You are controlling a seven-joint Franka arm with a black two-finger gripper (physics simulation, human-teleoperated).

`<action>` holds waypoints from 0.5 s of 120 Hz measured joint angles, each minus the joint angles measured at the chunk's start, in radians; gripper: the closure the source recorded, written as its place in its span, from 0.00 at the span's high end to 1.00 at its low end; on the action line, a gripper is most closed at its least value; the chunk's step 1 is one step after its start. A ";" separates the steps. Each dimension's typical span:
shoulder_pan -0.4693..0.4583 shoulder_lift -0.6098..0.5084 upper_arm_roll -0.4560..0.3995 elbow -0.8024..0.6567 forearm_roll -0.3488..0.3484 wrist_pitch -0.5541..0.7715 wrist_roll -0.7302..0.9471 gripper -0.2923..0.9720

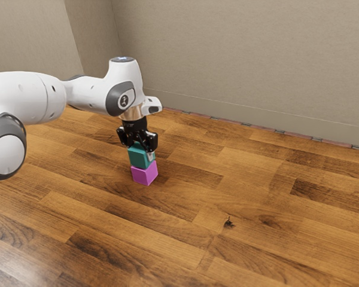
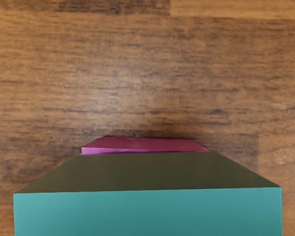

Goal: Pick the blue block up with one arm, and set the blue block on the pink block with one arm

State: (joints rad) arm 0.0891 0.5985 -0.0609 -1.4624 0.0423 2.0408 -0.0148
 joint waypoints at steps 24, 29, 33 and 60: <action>0.000 -0.001 0.001 0.000 0.000 0.000 0.001 0.52; 0.000 -0.001 0.001 -0.001 0.000 0.000 0.001 0.52; 0.000 -0.001 0.001 -0.001 0.000 0.000 0.001 0.52; 0.000 -0.001 0.001 -0.001 -0.008 -0.001 0.012 0.65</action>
State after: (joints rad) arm 0.0890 0.5976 -0.0598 -1.4638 0.0347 2.0396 -0.0032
